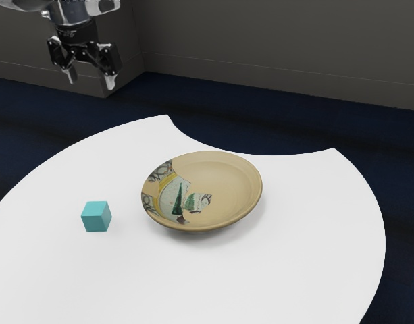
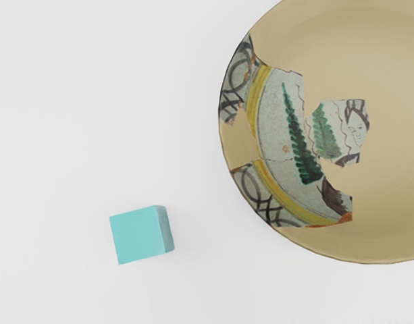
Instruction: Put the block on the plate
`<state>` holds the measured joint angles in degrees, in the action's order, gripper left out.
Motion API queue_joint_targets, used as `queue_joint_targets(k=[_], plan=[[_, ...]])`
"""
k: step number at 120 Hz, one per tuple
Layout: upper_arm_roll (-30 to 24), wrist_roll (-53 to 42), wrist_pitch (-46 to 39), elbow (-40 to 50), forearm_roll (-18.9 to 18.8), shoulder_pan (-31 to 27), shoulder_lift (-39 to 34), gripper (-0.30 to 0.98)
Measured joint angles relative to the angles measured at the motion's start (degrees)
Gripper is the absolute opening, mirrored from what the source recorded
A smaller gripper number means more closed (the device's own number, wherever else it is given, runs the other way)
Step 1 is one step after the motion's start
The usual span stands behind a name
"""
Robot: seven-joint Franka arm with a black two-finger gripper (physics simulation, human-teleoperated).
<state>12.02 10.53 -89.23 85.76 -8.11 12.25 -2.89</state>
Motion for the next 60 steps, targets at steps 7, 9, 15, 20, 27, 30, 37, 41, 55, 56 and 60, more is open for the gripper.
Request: queue_joint_targets(k=[7, 9, 15, 20, 27, 30, 37, 41, 55, 56, 60], plan=[[0.0, 0.0, -0.2, 0.5, 0.0, -0.4, -0.1, 0.69], [0.0, 0.0, -0.3, 0.9, 0.0, -0.6, -0.2, 0.69], [-0.1, 0.0, -0.9, 3.3, 0.0, -1.3, -1.2, 0.69], [-0.1, 0.0, -1.8, 6.1, 0.0, -2.0, -2.0, 0.69], [0.3, 0.0, -3.8, 10.8, 0.1, -2.6, -2.5, 0.69], [0.7, 0.0, -4.7, 12.5, 0.1, -2.8, -2.5, 0.69], [1.4, 0.1, -6.7, 16.0, 0.3, -3.8, -2.5, 0.69], [1.9, 0.2, -8.0, 17.8, 0.5, -4.0, -2.5, 0.69], [3.0, 1.3, -12.1, 24.2, 2.6, -5.5, -2.6, 0.69], [3.0, 1.4, -12.4, 24.7, 2.8, -5.7, -2.6, 0.69], [3.7, 1.7, -14.1, 27.1, 3.5, -6.1, -2.6, 0.69]])
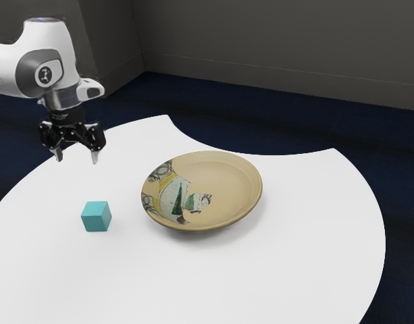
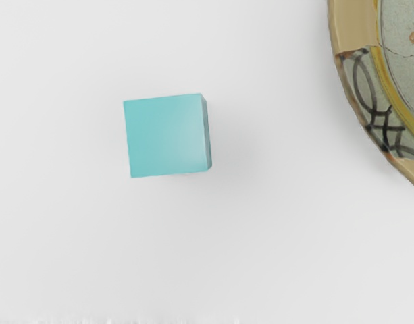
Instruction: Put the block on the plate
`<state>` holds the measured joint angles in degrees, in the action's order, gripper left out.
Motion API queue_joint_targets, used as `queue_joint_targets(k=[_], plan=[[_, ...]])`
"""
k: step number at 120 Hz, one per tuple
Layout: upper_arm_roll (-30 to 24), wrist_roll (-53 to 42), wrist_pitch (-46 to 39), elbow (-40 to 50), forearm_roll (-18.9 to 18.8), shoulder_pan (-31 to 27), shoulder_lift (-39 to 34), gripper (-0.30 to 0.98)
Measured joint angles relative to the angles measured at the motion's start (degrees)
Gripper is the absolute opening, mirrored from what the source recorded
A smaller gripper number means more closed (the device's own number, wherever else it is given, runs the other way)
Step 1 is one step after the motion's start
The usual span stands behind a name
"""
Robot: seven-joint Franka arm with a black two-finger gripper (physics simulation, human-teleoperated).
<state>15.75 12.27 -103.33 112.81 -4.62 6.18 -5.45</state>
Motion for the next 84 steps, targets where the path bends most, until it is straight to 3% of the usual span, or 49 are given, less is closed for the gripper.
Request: queue_joint_targets(k=[33, 84], plan=[[2.8, 2.7, -14.0, 13.3, 1.7, -1.3, 2.3, 0.69], [2.8, -1.8, -28.4, 13.4, 1.4, -3.3, 13.3, 0.69]])
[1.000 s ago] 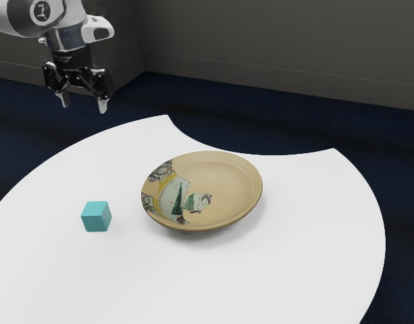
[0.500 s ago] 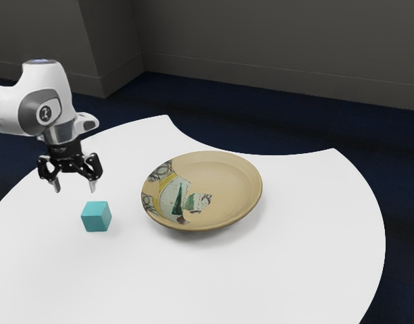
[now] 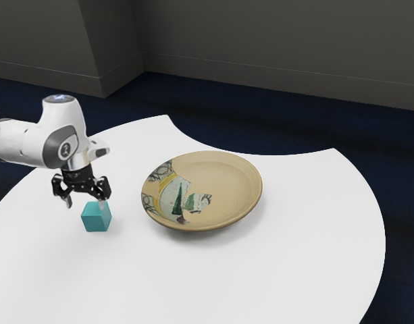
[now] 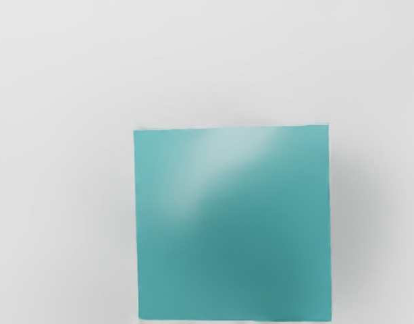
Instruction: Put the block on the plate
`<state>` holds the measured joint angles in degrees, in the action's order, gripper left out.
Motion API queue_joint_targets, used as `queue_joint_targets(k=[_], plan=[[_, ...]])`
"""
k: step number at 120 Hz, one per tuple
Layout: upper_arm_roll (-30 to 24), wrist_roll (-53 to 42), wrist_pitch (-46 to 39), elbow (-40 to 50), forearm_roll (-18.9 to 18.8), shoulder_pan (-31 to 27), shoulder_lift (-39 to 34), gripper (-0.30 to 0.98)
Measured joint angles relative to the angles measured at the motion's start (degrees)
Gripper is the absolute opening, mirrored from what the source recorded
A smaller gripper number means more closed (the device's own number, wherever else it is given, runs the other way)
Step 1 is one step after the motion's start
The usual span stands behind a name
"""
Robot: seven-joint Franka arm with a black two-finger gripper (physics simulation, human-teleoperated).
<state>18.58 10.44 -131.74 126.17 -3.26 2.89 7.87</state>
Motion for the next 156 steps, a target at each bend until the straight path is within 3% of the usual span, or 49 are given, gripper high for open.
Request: queue_joint_targets(k=[20, 51, 130, 156], plan=[[0.0, -2.2, -2.8, -1.7, 0.5, 0.1, 3.0, 0.69], [0.1, -4.6, -4.6, -2.8, 5.6, 0.0, 5.8, 0.69], [0.6, -7.6, -5.3, -4.8, 8.0, -0.2, 10.7, 0.68], [0.7, -8.1, -5.3, -4.8, 8.5, -0.2, 10.7, 0.48]])
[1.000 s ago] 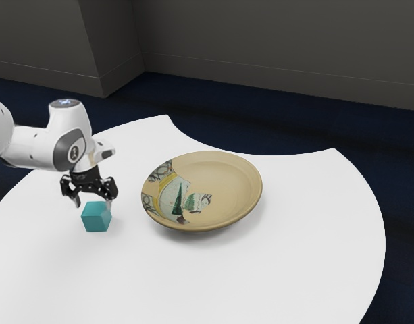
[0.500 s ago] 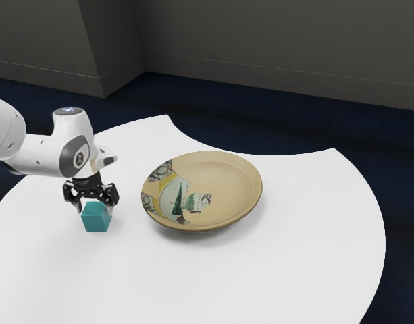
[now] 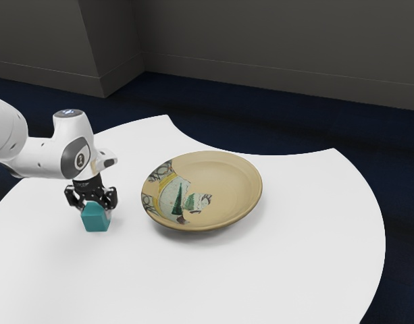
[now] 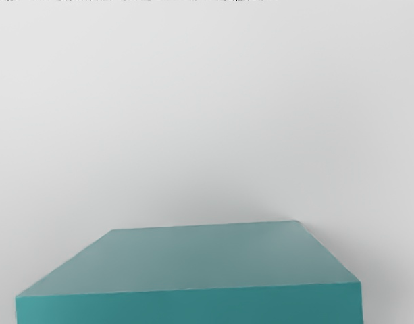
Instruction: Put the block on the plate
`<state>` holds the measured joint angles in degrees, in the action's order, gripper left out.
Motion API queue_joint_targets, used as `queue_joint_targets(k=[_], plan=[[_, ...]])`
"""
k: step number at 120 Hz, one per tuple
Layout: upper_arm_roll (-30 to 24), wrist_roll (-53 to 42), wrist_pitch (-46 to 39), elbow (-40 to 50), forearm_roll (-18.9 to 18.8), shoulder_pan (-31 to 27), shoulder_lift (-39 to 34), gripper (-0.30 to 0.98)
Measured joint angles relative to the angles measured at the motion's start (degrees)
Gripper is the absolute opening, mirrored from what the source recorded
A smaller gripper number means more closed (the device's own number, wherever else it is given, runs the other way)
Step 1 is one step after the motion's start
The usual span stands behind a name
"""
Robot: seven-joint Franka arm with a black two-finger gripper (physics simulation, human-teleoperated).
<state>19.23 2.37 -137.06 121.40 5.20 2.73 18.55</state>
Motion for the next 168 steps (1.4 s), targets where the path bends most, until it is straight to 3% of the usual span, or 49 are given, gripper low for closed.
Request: queue_joint_targets(k=[38, 62, 72, 91, 105, 120, 138, 168], plan=[[0.0, -0.2, 0.5, 0.0, -0.2, 0.2, -3.0, 0.39], [-0.6, 0.4, 1.0, -4.2, -0.4, 4.9, -8.3, 0.4], [-4.2, 1.2, 1.1, -6.3, -0.3, 5.5, -8.2, 0.41], [-17.2, 3.9, 1.2, -11.9, -0.6, 1.1, -4.8, 0.41], [-20.5, 5.7, 1.3, -18.9, -0.8, -0.4, 2.3, 0.41], [-20.9, 7.2, 1.3, -19.6, -0.8, 0.4, 2.7, 0.53], [-19.9, 8.5, 3.2, -17.3, -1.0, 1.5, -3.0, 0.61], [-16.9, 10.0, 16.4, -16.7, -8.4, 4.7, -14.8, 0.66]])
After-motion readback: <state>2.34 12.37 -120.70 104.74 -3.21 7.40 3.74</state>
